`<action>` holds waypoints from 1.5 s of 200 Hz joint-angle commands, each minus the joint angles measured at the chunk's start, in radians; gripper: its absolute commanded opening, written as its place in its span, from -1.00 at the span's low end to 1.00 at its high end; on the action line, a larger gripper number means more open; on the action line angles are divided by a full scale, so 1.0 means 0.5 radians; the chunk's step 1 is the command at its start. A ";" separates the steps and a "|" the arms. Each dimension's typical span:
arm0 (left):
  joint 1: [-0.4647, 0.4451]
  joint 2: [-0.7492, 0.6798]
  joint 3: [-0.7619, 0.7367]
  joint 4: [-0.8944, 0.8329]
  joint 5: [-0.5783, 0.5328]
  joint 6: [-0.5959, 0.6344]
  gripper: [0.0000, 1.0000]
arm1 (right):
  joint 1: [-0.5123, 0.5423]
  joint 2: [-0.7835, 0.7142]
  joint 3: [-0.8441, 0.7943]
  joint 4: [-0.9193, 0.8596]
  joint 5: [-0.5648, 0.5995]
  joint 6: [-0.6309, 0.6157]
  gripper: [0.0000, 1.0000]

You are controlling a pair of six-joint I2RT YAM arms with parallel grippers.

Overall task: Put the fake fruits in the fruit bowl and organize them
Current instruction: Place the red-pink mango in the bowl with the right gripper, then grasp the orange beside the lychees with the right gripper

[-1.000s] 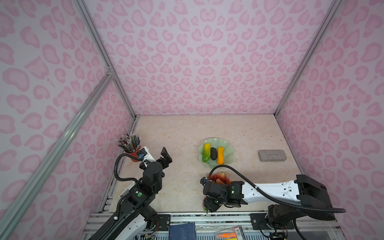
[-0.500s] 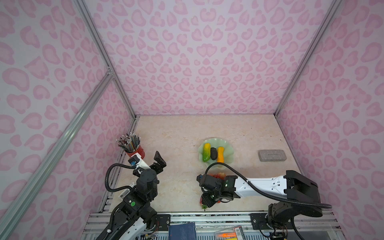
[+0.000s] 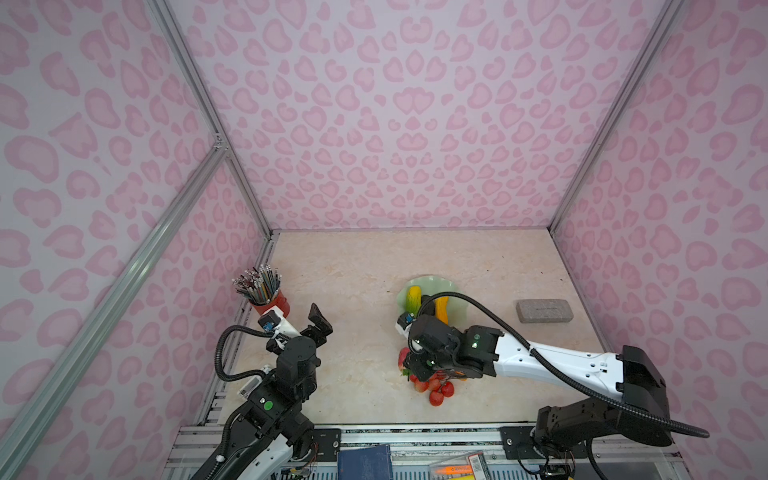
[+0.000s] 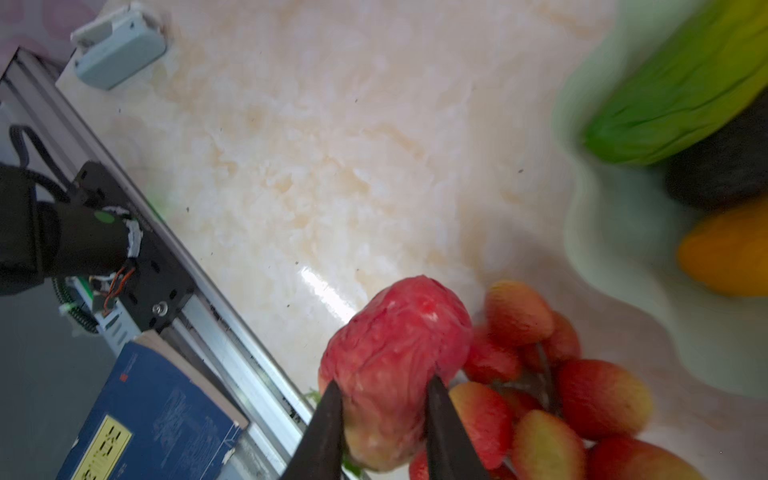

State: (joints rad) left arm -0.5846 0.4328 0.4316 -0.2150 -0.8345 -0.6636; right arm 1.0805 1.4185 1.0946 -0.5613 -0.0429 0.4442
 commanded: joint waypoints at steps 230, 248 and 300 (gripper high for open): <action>-0.026 0.694 0.487 0.219 1.554 0.866 0.73 | -0.871 0.009 -0.143 0.402 0.245 0.000 0.52; -0.148 0.858 0.594 0.190 1.628 1.010 0.67 | -0.995 -0.156 -0.247 0.448 0.246 0.022 0.65; -0.468 1.302 0.814 0.163 1.482 1.217 0.61 | -1.200 -0.528 -0.557 0.263 0.072 0.143 0.60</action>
State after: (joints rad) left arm -0.8017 1.0336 0.8127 -0.1539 -0.1017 -0.1169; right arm 0.4896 1.2106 0.8658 -0.3489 0.0414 0.4789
